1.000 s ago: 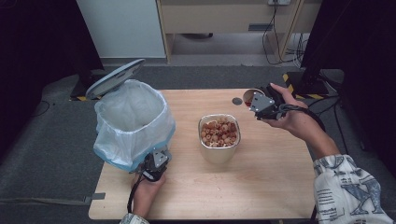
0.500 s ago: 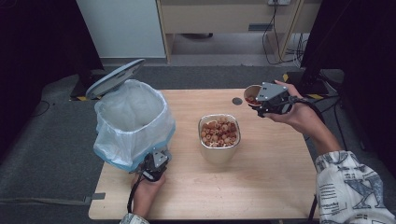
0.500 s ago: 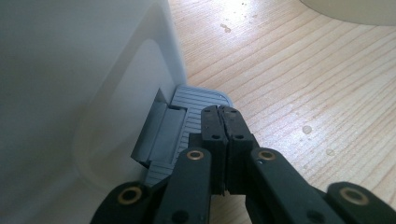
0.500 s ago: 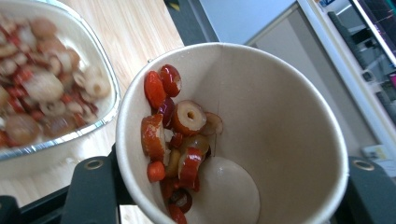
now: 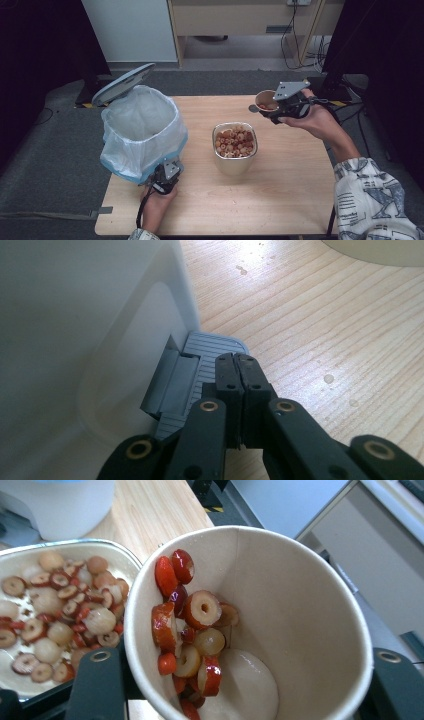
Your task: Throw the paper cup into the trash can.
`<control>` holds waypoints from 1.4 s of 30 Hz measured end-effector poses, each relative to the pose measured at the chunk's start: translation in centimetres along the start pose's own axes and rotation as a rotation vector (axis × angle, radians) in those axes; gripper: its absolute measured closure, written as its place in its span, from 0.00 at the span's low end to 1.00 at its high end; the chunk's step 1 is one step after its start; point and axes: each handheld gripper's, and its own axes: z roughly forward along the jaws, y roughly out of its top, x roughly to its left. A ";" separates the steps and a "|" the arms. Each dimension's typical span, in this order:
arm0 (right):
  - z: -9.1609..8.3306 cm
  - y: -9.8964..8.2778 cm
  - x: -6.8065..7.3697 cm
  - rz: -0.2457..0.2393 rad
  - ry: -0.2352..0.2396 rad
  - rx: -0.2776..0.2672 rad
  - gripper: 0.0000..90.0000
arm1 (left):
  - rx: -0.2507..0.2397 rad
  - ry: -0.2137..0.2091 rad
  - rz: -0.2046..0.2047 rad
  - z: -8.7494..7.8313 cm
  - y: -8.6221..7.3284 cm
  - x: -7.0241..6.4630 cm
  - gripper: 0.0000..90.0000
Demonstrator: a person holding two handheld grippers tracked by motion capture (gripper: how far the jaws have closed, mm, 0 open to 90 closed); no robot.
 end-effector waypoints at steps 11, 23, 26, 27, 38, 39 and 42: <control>0.1 0.9 -0.5 0.054 0.044 -0.005 0.39 | 0.000 0.002 0.000 0.0 0.0 -0.1 0.98; 0.3 2.0 -0.3 0.072 0.060 0.004 0.40 | -0.001 0.002 -0.001 0.0 0.0 -0.1 0.98; 0.4 2.5 -0.2 0.068 0.061 0.011 0.40 | -0.001 0.002 0.000 0.0 0.0 -0.1 0.98; 0.5 2.6 -0.2 0.068 0.060 0.012 0.40 | -0.001 0.003 0.002 0.0 0.0 -0.1 0.98; 0.6 4.4 0.1 0.078 0.076 -0.009 0.40 | 0.000 0.003 0.004 0.0 0.0 -0.1 0.98; 0.7 4.6 0.2 0.080 0.077 -0.011 0.40 | 0.000 0.003 0.005 0.0 0.0 -0.1 0.98; 0.8 5.1 0.4 0.076 0.077 -0.017 0.40 | 0.001 0.004 0.006 0.0 0.0 -0.1 0.98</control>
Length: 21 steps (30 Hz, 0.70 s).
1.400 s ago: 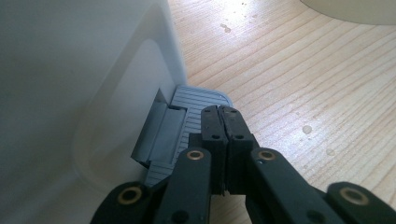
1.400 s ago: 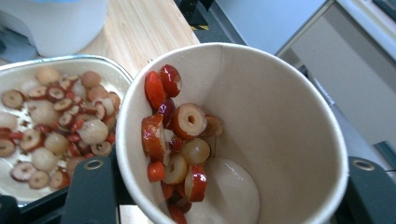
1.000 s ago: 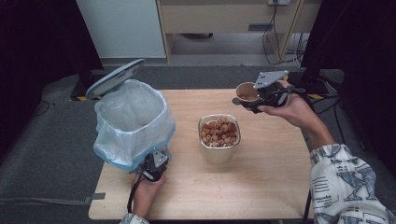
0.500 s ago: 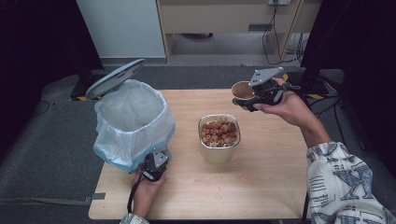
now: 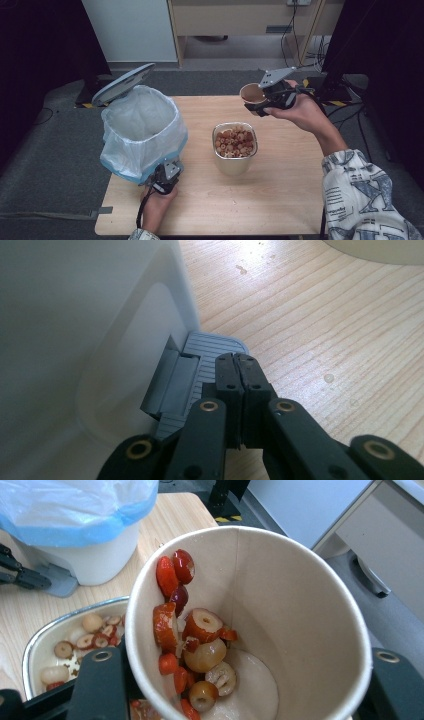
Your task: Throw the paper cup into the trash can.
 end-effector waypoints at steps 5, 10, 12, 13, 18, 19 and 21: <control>0.3 1.0 0.5 0.002 0.007 -0.005 0.40 | 0.001 -0.001 0.002 0.0 0.0 0.0 0.98; 0.7 1.8 0.8 0.002 0.018 -0.005 0.40 | 0.000 0.001 0.003 0.0 0.0 0.0 0.98; 0.8 2.1 0.9 0.003 0.026 -0.008 0.40 | 0.000 0.001 0.004 0.0 0.0 0.0 0.98; 0.9 2.3 1.0 0.008 0.029 -0.010 0.40 | 0.000 0.001 0.003 0.0 0.0 0.0 0.98; 1.4 3.0 1.4 0.008 0.048 -0.013 0.40 | 0.001 0.002 0.005 0.0 0.0 0.0 0.98; 1.5 3.2 1.5 0.009 0.049 -0.013 0.40 | 0.001 0.001 0.005 0.0 0.0 0.0 0.98; 1.7 3.4 1.6 0.009 0.059 -0.011 0.40 | 0.001 0.001 0.005 0.0 0.0 0.0 0.98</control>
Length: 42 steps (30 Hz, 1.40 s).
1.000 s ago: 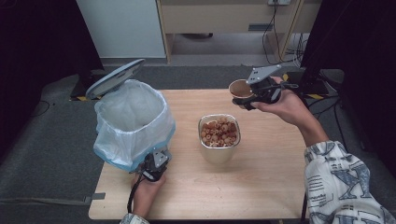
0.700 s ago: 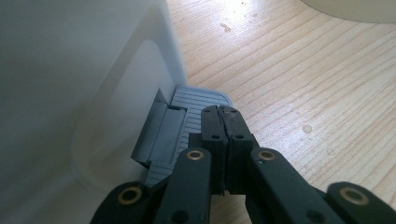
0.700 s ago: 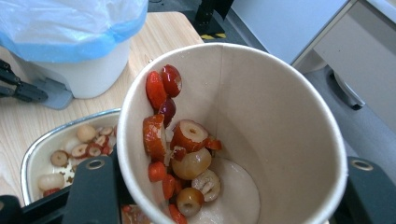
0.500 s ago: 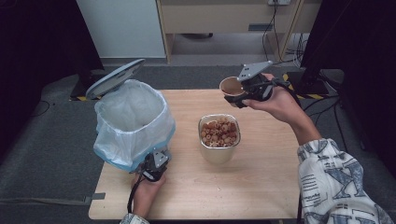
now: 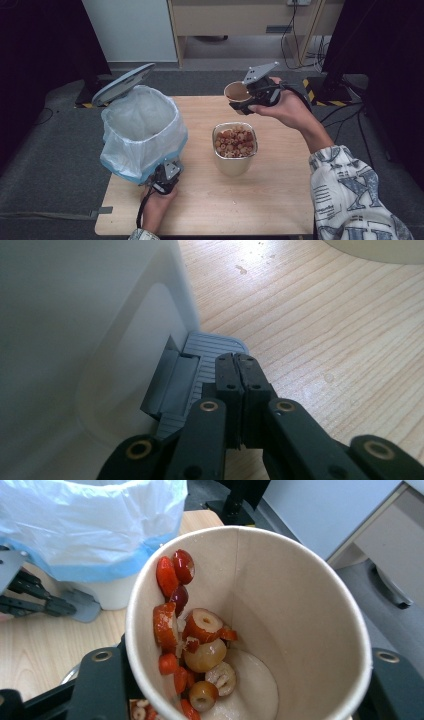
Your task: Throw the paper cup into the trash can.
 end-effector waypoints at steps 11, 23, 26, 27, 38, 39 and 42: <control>0.9 1.5 0.7 -0.005 0.024 0.001 0.40 | 0.000 -0.002 -0.002 0.0 0.0 0.0 0.98; 1.5 2.8 1.3 -0.011 0.039 0.001 0.40 | -0.001 -0.001 -0.001 0.0 0.0 0.0 0.98; 1.6 3.1 1.4 -0.012 0.043 -0.004 0.40 | -0.001 -0.001 -0.001 0.0 0.0 0.0 0.98; 1.6 3.2 1.5 -0.012 0.043 -0.004 0.40 | -0.001 -0.001 0.000 0.0 0.0 0.0 0.98; 2.0 4.2 1.9 -0.013 0.055 -0.012 0.40 | -0.001 0.000 0.001 0.0 0.0 0.0 0.98; 2.0 4.4 1.9 -0.012 0.059 -0.014 0.40 | -0.001 -0.001 0.000 0.0 0.0 0.0 0.98; 2.2 4.7 2.0 -0.011 0.062 -0.015 0.40 | -0.002 0.000 0.001 0.0 0.0 0.0 0.98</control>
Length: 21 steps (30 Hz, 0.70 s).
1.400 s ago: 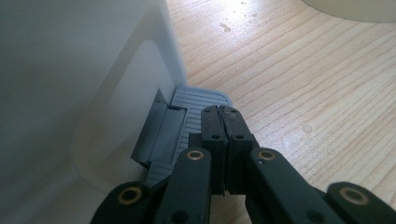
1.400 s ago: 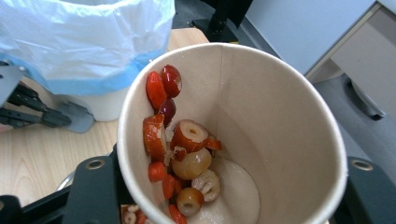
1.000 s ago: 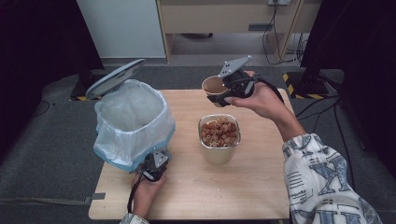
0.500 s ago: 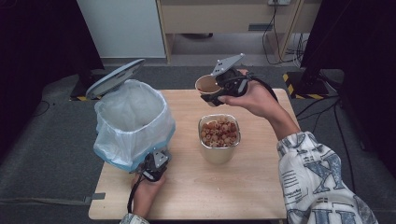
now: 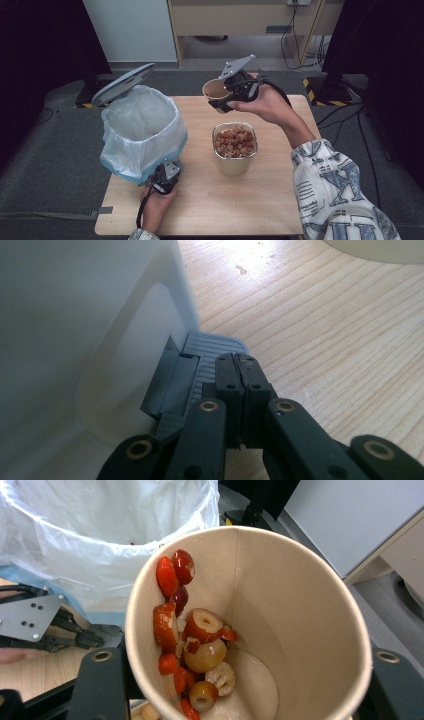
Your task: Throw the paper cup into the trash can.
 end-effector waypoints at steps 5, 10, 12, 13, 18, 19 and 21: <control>0.4 0.8 0.2 -0.003 0.010 -0.002 0.40 | 0.000 -0.004 -0.009 0.0 0.0 0.1 0.98; 0.8 1.8 0.6 -0.013 0.017 -0.005 0.40 | 0.000 0.000 -0.005 0.0 0.0 0.0 0.98; 1.1 2.1 0.9 -0.017 0.023 -0.003 0.40 | -0.001 0.000 -0.004 0.0 0.0 0.0 0.98; 1.2 2.3 1.0 -0.018 0.025 0.000 0.40 | 0.000 0.001 -0.003 0.0 0.0 0.0 0.98; 1.9 3.2 1.4 -0.020 0.038 -0.002 0.40 | -0.001 0.001 -0.003 0.0 0.0 0.0 0.98; 2.0 3.4 1.4 -0.019 0.041 -0.004 0.40 | -0.001 0.001 -0.003 0.0 0.0 0.0 0.98; 2.2 3.8 1.5 -0.016 0.047 -0.009 0.40 | -0.001 0.001 -0.003 0.0 0.0 0.0 0.98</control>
